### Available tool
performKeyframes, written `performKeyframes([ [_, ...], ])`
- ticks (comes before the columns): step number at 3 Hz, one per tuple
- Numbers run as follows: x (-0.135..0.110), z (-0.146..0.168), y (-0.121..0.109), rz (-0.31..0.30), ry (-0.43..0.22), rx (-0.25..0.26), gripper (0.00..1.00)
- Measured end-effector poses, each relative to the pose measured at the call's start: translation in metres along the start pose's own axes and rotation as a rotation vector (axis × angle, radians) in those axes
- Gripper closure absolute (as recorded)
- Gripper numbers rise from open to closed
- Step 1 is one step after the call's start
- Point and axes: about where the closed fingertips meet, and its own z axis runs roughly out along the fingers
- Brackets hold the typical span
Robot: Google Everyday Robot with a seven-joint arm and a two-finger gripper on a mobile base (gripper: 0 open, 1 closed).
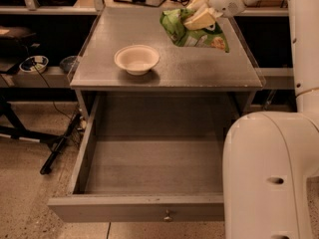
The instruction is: Place green rice chip bag into top drawer
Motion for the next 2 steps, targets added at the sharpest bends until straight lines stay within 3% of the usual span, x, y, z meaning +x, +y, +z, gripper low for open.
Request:
performKeyframes([
  [2,-0.005,-0.033,0.012,0.082,0.000,0.002,1.00],
])
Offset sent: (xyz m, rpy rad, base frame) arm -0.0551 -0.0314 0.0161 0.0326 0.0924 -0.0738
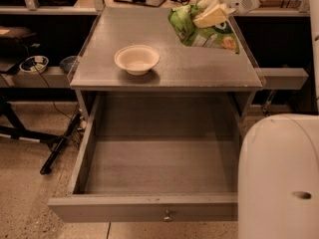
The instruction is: Place green rice chip bag into top drawer
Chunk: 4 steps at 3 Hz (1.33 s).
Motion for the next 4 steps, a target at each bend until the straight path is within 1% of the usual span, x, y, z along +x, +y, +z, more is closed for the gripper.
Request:
performKeyframes([
  [1,0.002,-0.028,0.006,0.057,0.031,0.052,1.00],
  [2,-0.010,-0.065,0.005,0.070,0.087,0.184,1.00],
  [3,-0.036,-0.106,0.007,0.071,0.176,0.400,1.00],
  [4,-0.036,-0.105,0.008,0.071,0.176,0.400,1.00],
])
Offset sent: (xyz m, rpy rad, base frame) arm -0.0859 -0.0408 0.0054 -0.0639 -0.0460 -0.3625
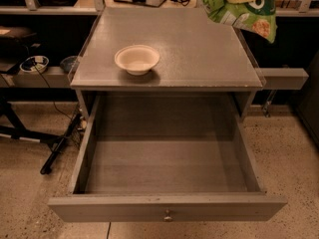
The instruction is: Place green rice chip bag into top drawer
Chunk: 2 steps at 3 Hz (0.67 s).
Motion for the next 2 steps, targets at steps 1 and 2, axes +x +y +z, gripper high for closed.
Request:
performKeyframes([
  [1,0.011,-0.001,0.014,0.073,0.027,0.020,1.00],
  [2,0.025,-0.001,0.031,0.144,0.055,0.035,1.00],
])
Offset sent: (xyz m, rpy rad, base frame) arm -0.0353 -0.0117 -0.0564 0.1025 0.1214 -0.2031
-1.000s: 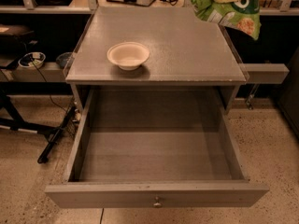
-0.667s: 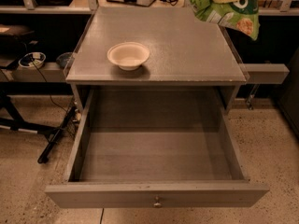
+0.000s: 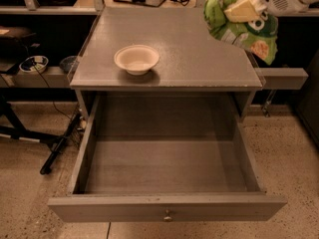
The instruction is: Place green rice chip bag into top drawer
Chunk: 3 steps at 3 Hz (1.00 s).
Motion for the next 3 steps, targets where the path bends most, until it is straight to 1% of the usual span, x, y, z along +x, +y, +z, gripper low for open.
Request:
performKeyframes([
  [1,0.016,0.005,0.021,0.053,0.032,-0.012,1.00],
  [2,0.024,0.008,0.031,0.082,0.052,-0.027,1.00],
  [3,0.044,0.018,0.058,0.129,0.076,-0.109,1.00],
])
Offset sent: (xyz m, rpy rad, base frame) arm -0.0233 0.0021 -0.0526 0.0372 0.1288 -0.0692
